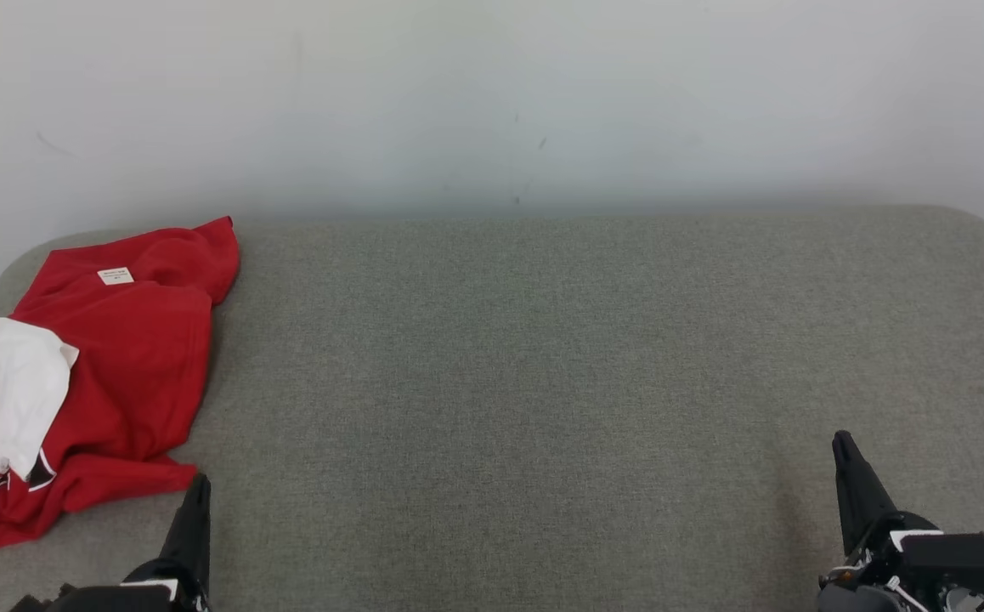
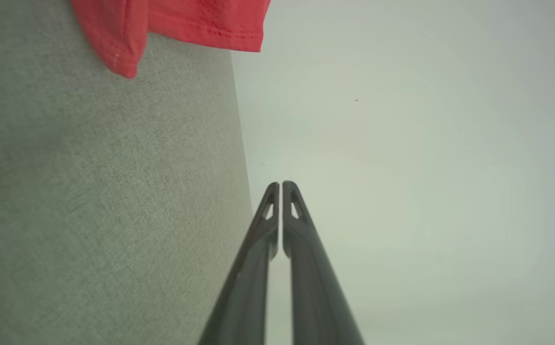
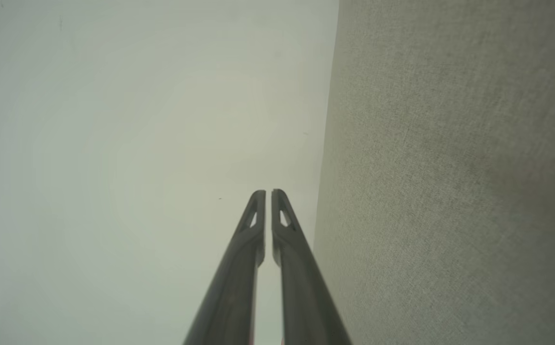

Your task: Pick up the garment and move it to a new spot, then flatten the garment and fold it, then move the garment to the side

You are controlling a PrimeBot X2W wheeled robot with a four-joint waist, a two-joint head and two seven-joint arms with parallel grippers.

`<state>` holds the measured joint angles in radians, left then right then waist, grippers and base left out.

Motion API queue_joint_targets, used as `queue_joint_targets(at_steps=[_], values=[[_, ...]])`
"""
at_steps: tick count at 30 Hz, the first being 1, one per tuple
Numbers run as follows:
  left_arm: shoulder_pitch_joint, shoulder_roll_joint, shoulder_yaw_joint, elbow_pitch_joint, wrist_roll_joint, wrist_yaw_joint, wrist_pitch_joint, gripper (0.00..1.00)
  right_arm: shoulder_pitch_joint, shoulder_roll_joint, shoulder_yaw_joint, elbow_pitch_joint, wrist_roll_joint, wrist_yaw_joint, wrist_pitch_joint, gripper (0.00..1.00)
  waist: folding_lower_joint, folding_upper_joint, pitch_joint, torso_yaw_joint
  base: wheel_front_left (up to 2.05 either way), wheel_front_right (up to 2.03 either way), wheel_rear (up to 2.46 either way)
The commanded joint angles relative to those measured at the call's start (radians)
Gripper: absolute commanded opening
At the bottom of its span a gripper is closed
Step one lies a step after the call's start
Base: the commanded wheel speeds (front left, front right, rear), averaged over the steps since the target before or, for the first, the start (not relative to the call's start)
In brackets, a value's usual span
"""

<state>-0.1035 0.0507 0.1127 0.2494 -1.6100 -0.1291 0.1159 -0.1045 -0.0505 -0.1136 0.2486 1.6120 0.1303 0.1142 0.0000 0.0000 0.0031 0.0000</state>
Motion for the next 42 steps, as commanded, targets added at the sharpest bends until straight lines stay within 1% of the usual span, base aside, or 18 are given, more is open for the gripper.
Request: queue_joint_targets(at_steps=[1,4,10,15,20,21,35,42], values=[[0.004,-0.001,-0.002,0.007,0.000,0.001,-0.001,1.00,0.004,0.001,0.001,0.006,-0.001,0.000,-0.001,1.00,0.0000,0.0000,0.000,0.000,0.00,0.00,0.00],[0.025,-0.003,-0.005,0.028,0.002,0.002,-0.003,1.00,0.027,0.004,0.004,0.029,-0.004,-0.002,-0.004,1.00,0.0000,0.0000,0.000,0.000,0.00,0.00,0.00],[0.027,-0.003,-0.019,0.016,0.044,0.001,-0.035,1.00,0.034,0.003,0.024,0.016,-0.048,-0.002,-0.035,1.00,0.0000,0.0000,0.000,0.001,0.00,0.00,0.00],[0.028,-0.002,-0.024,0.004,0.107,0.001,-0.060,1.00,0.040,0.003,0.037,0.004,-0.116,-0.001,-0.060,1.00,0.0000,0.0000,0.001,0.001,0.00,0.00,0.00],[0.028,-0.002,-0.025,-0.010,0.196,0.001,-0.083,1.00,0.045,0.003,0.051,-0.011,-0.208,-0.001,-0.083,1.00,0.0000,0.0000,0.001,0.001,0.00,0.00,0.00],[0.028,-0.002,-0.025,-0.010,0.196,0.001,-0.083,1.00,0.045,0.003,0.051,-0.011,-0.208,-0.001,-0.083,1.00,0.0000,0.0000,0.001,0.001,0.00,0.00,0.00],[0.043,-0.001,-0.040,-0.050,0.485,0.008,-0.141,1.00,0.060,0.002,0.090,-0.051,-0.468,-0.001,-0.141,1.00,0.0000,0.0000,0.002,0.003,0.00,0.00,0.00],[0.050,0.002,-0.053,-0.065,0.658,0.014,-0.167,1.00,0.066,0.001,0.104,-0.069,-0.592,0.000,-0.167,1.00,0.0000,0.0000,0.003,0.004,0.00,0.00,0.00]])
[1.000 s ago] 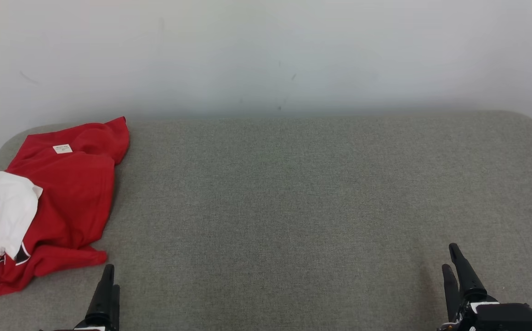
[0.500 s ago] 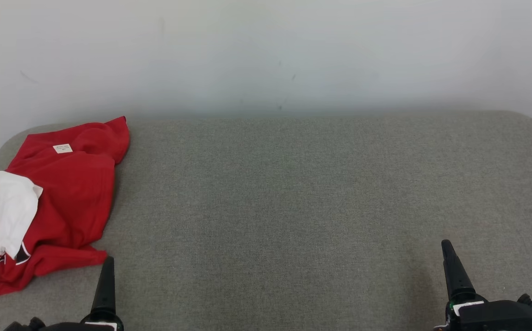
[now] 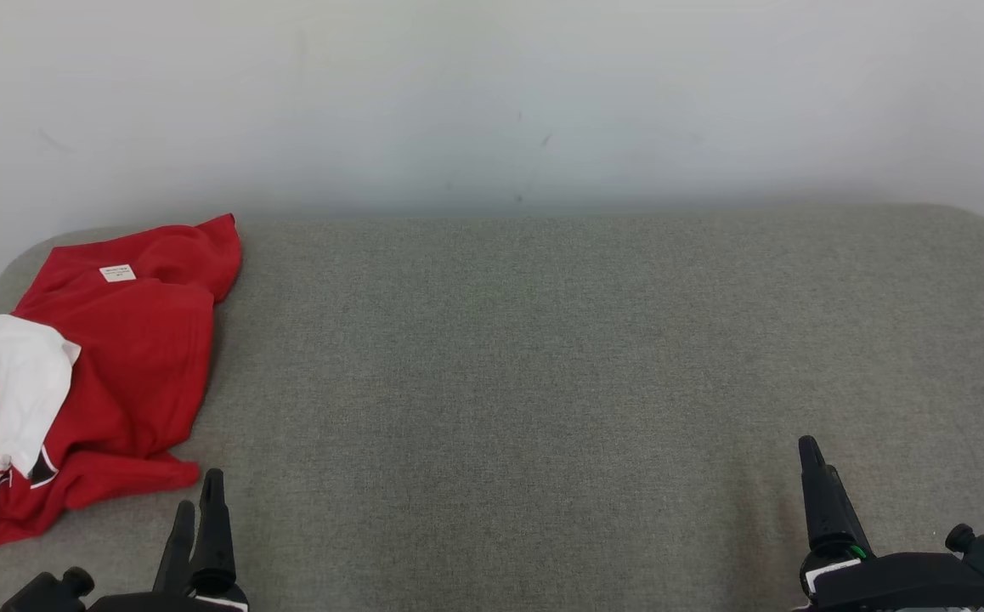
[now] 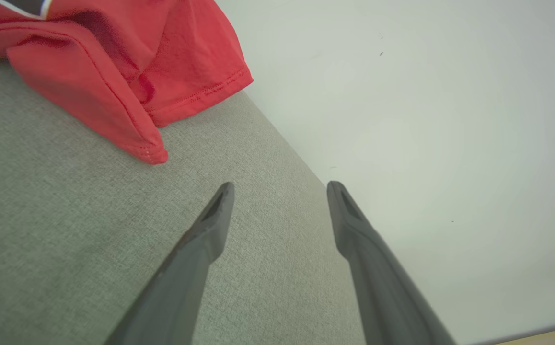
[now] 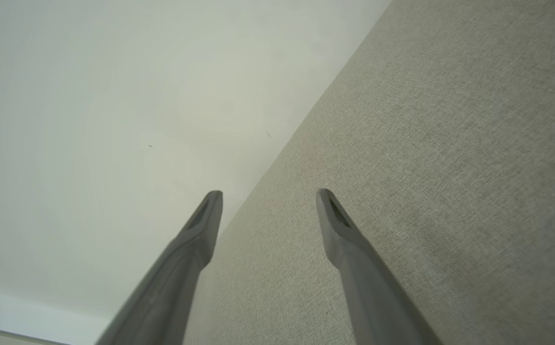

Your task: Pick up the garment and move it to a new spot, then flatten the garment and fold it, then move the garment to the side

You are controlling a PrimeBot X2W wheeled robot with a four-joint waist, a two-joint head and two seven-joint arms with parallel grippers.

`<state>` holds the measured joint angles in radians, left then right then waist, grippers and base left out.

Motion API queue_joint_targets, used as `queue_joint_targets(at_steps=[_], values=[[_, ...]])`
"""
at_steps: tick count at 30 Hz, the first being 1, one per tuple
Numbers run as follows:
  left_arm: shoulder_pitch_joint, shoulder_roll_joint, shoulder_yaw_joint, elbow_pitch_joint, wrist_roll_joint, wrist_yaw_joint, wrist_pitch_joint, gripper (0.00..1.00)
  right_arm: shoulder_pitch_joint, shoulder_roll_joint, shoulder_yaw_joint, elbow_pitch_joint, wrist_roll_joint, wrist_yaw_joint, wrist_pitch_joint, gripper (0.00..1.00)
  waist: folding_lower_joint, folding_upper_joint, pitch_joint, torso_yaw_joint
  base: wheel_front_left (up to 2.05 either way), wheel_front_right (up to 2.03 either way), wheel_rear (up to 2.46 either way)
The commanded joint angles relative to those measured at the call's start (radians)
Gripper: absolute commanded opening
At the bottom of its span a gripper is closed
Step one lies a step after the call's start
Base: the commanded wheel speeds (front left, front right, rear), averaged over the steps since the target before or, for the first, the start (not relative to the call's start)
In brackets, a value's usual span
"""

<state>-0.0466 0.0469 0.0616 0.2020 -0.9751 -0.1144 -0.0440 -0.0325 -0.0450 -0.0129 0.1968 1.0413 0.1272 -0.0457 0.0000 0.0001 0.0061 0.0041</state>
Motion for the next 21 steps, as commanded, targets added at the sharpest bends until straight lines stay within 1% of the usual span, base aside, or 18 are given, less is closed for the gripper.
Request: queue_joint_targets(at_steps=[1,8,21], values=[[-0.006,0.007,-0.004,-0.020,0.046,0.001,-0.011,1.00,-0.005,-0.004,0.005,-0.019,-0.041,0.003,-0.011,1.00,0.0000,-0.0001,0.000,0.000,0.00,0.00,0.00],[-0.003,0.007,-0.015,-0.031,0.166,0.006,-0.035,1.00,0.002,-0.005,0.021,-0.030,-0.160,0.003,-0.034,1.00,0.0000,-0.0001,0.002,0.002,0.00,0.00,0.00],[0.002,0.010,-0.026,-0.046,0.339,0.004,-0.075,1.00,0.010,-0.005,0.044,-0.046,-0.320,0.004,-0.074,1.00,0.0000,-0.0001,0.004,0.006,0.00,0.00,0.00]])
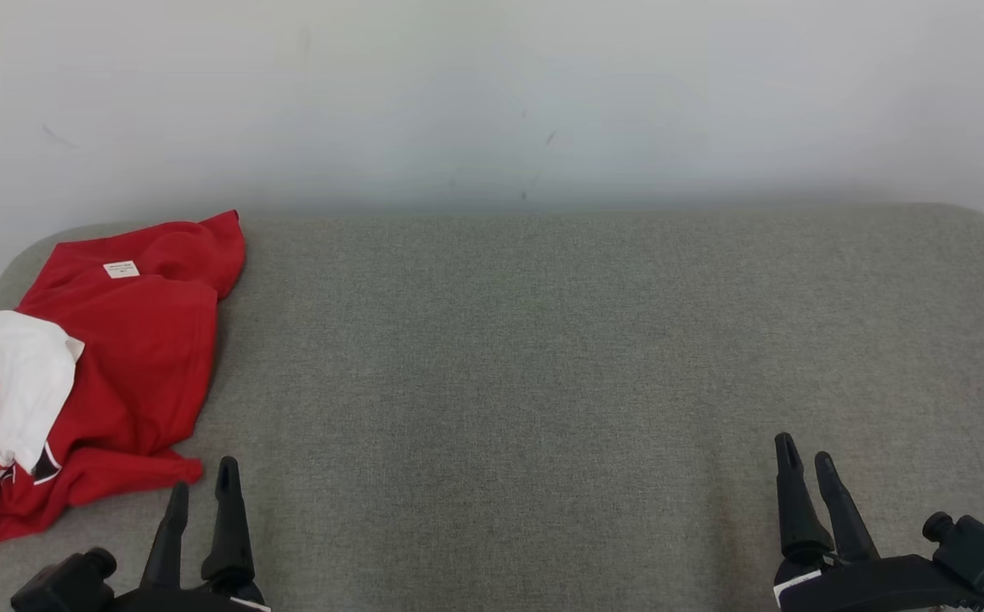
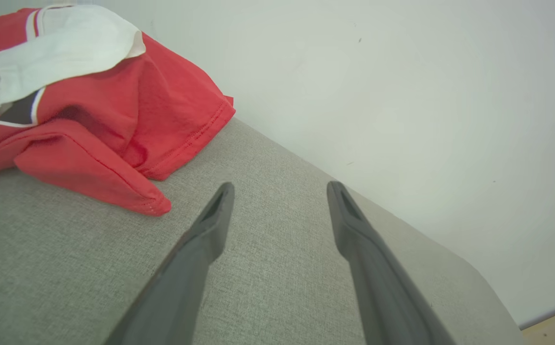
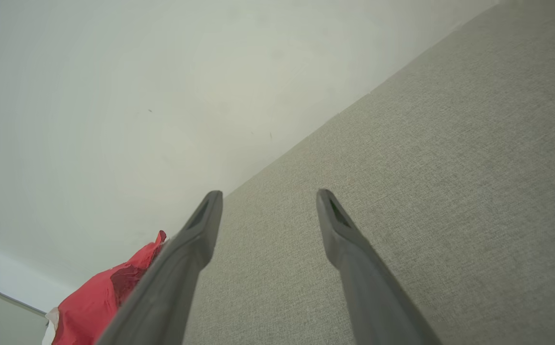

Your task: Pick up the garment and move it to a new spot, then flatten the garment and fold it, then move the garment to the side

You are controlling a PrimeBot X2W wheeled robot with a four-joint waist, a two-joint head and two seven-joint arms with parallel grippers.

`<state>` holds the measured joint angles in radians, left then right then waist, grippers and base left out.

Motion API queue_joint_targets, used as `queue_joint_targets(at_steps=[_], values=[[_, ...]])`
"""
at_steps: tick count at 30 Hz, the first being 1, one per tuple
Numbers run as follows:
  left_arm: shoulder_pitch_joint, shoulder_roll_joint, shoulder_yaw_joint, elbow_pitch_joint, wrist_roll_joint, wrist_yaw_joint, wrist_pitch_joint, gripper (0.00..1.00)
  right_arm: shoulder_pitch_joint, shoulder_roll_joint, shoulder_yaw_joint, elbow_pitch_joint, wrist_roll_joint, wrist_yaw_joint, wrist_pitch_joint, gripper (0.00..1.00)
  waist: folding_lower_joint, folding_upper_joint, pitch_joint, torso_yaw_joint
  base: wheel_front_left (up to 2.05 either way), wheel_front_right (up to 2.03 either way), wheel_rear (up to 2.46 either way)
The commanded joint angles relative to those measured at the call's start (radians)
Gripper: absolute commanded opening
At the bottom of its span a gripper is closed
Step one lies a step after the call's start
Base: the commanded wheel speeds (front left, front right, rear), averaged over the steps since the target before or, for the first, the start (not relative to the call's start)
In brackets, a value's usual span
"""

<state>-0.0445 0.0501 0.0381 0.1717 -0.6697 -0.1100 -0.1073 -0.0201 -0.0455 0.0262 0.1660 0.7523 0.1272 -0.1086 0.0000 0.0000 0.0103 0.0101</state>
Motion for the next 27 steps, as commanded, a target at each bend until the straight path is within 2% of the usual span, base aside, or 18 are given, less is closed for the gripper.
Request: queue_joint_targets(at_steps=[1,27], values=[[0.000,0.007,-0.003,-0.017,0.046,0.000,-0.015,1.00,-0.001,-0.005,0.007,-0.016,-0.043,0.004,-0.014,1.00,0.0000,0.0000,-0.001,0.001,0.00,0.00,0.00],[0.027,0.013,0.007,-0.047,0.301,-0.005,-0.082,1.00,0.018,-0.006,0.012,-0.036,-0.317,0.004,-0.082,1.00,0.0000,0.0000,-0.010,0.002,0.00,0.00,0.00]])
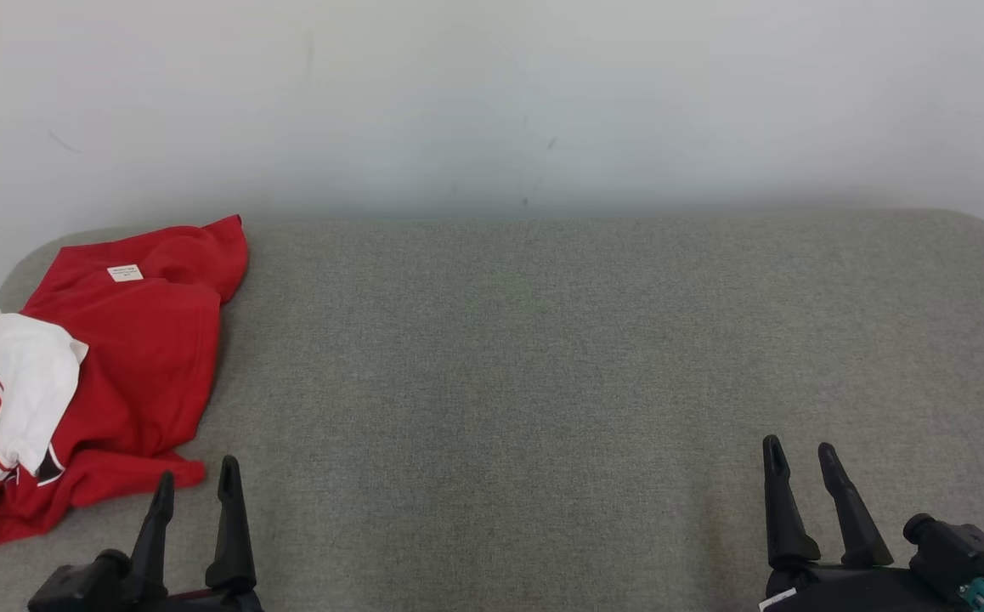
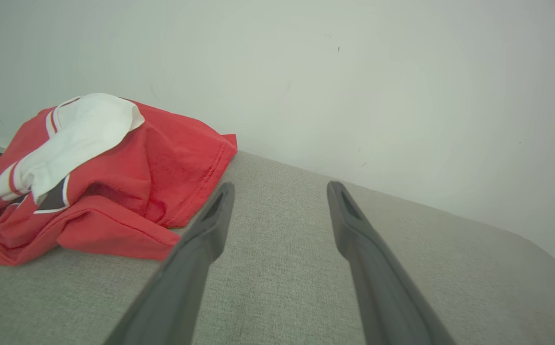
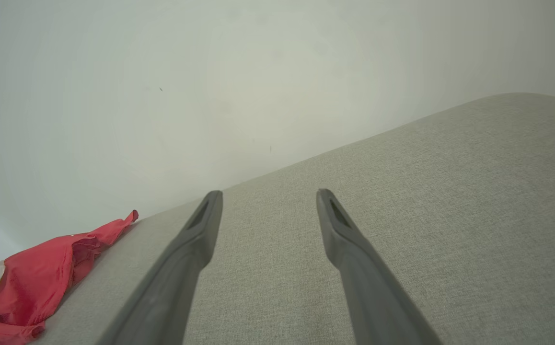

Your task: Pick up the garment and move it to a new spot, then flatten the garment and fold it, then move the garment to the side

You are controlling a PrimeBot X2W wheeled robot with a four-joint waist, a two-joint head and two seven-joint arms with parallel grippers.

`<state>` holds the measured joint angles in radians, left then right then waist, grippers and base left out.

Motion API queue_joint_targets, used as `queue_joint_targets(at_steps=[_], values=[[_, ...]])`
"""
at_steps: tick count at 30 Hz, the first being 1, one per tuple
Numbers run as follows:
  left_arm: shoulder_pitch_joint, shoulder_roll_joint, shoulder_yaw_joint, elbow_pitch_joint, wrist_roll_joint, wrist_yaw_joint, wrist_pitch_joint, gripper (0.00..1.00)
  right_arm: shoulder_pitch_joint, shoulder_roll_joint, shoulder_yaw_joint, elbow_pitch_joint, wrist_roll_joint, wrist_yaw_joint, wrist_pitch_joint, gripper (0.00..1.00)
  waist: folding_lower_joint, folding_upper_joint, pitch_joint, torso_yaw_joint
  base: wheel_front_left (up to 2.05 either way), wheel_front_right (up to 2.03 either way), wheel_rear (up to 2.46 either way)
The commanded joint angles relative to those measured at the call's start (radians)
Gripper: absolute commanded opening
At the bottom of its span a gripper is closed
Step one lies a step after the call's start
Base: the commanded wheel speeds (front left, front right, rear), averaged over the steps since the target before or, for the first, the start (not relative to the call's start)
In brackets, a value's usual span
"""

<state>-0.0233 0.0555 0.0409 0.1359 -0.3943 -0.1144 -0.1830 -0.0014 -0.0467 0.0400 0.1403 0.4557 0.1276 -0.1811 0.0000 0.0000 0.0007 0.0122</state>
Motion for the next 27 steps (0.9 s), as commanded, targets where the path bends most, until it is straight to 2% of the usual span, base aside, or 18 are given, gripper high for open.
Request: queue_joint_targets(at_steps=[1,27], values=[[0.007,0.007,0.005,-0.012,0.033,-0.002,-0.009,1.00,0.001,-0.005,-0.003,-0.011,-0.029,0.004,-0.011,1.00,0.0000,0.0000,-0.001,0.000,0.00,0.00,0.00],[0.030,0.015,0.012,-0.013,0.231,-0.007,-0.061,1.00,0.021,-0.005,0.004,-0.001,-0.236,0.004,-0.062,1.00,0.0000,0.0000,-0.009,0.004,0.00,0.00,0.00]])
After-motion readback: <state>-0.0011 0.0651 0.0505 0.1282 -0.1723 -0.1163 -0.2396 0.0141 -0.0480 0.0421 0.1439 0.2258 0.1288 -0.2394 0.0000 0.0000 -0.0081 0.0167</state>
